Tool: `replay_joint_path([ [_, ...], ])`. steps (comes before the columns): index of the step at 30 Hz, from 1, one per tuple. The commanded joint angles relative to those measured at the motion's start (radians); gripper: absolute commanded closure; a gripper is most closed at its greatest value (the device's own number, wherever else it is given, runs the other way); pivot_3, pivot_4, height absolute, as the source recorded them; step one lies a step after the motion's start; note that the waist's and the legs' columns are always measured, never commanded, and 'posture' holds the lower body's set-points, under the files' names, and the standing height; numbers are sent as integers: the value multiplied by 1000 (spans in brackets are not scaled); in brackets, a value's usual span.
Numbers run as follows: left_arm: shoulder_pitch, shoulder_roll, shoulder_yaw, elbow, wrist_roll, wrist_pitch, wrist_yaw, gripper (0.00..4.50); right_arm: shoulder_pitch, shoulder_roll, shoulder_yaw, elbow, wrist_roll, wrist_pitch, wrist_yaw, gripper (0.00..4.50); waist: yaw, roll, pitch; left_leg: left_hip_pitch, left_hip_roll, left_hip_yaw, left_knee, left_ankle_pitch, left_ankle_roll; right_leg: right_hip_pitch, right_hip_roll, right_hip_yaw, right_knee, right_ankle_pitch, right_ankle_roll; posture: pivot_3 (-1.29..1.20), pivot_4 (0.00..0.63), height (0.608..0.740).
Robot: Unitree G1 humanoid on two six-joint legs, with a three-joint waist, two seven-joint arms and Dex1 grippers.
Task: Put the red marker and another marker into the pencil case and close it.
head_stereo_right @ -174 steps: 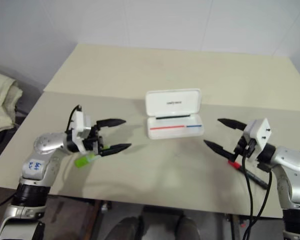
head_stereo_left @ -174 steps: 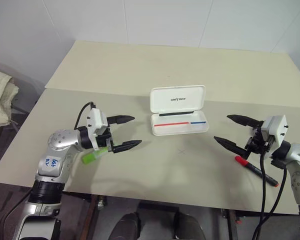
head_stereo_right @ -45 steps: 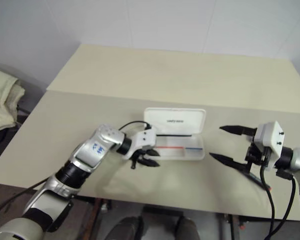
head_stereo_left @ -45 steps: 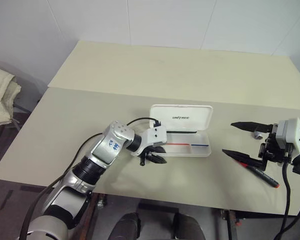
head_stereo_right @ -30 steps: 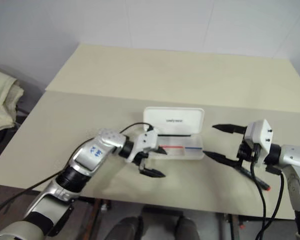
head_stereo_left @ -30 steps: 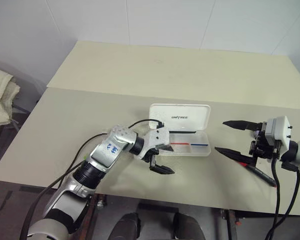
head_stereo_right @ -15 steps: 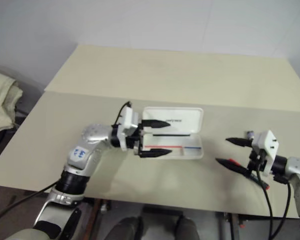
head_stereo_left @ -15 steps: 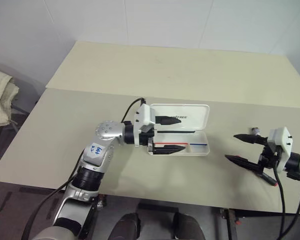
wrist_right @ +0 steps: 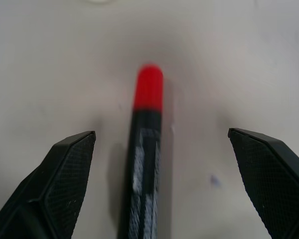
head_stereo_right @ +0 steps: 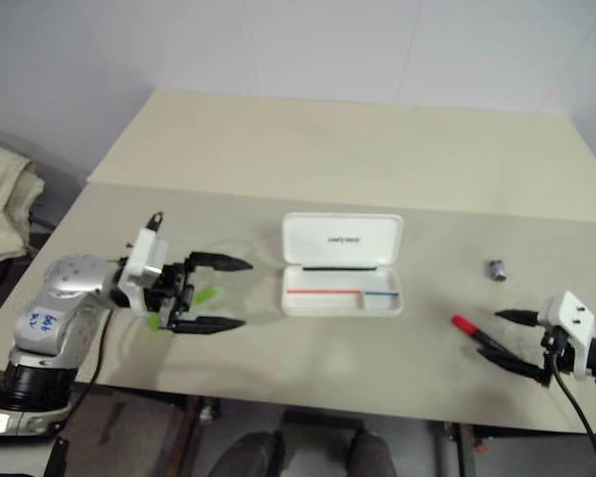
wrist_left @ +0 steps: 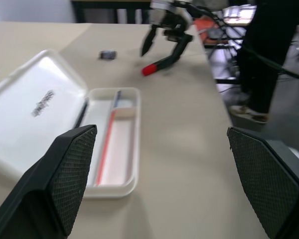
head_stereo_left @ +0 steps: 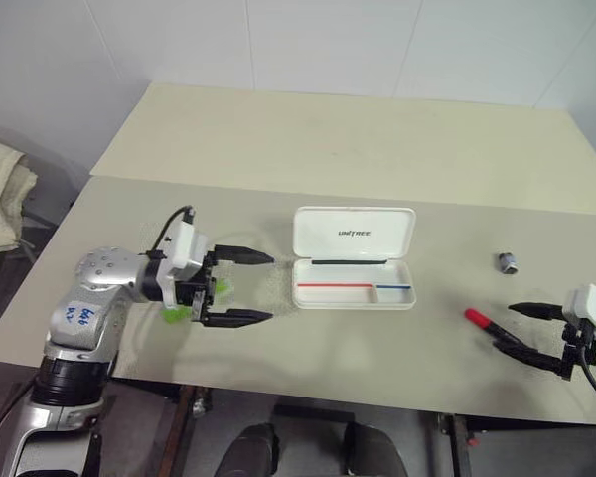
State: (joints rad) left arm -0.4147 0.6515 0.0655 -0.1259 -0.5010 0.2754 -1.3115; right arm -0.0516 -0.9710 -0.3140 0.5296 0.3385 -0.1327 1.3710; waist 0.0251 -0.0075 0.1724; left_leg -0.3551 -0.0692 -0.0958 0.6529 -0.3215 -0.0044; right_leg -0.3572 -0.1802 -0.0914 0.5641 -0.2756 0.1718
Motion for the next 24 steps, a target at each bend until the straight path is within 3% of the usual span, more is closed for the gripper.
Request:
replay_joint_path([
  [1, -12, 21, 56, 41, -4, -71, 6, 23, 1, 8, 10, 41, -19, -66, 12, 0, -3, 0, 0, 1, 0, 0, -1, 0, 0, 0, 0, 0, 0, 0, 0, 0, 150, 740],
  [2, -13, 25, 63, 46, -4, -77, 12, 23, 3, 17, 15, 40, -21, -75, 11, 0, -4, 0, 0, 1, 0, 1, -1, 0, 0, 0, 0, 0, 0, 0, 0, 0, 150, 740],
  [4, -18, 33, 72, 53, -7, -81, 17, 0, 10, 34, 23, 29, -17, -76, 12, 622, -4, 0, 0, 1, 1, 1, -2, 0, 0, 0, 1, 0, 0, 0, 0, 0, 150, 740],
  [13, -25, 42, 75, 57, -10, -93, 36, 0, 40, 82, 22, -27, 7, -121, 5, 3881, -14, -2, -1, 4, 4, 0, 0, -1, -2, 0, 4, 5, 0, 2, -2, 0, 150, 740],
  [18, -26, 36, 68, 66, 8, -120, 53, 0, -1, 99, 24, -33, -2, -196, -23, 3915, -19, -1, -1, 5, 12, 2, 0, -2, -5, -1, 13, 8, 0, 3, -5, 0, 150, 740],
  [24, -10, 37, 69, 76, 13, -149, 60, 0, -185, 125, 95, -171, 24, -156, -14, 3915, -31, 0, 0, 6, 14, 8, -2, -2, -5, -3, 14, 14, 0, 4, -6, 0, 150, 740],
])
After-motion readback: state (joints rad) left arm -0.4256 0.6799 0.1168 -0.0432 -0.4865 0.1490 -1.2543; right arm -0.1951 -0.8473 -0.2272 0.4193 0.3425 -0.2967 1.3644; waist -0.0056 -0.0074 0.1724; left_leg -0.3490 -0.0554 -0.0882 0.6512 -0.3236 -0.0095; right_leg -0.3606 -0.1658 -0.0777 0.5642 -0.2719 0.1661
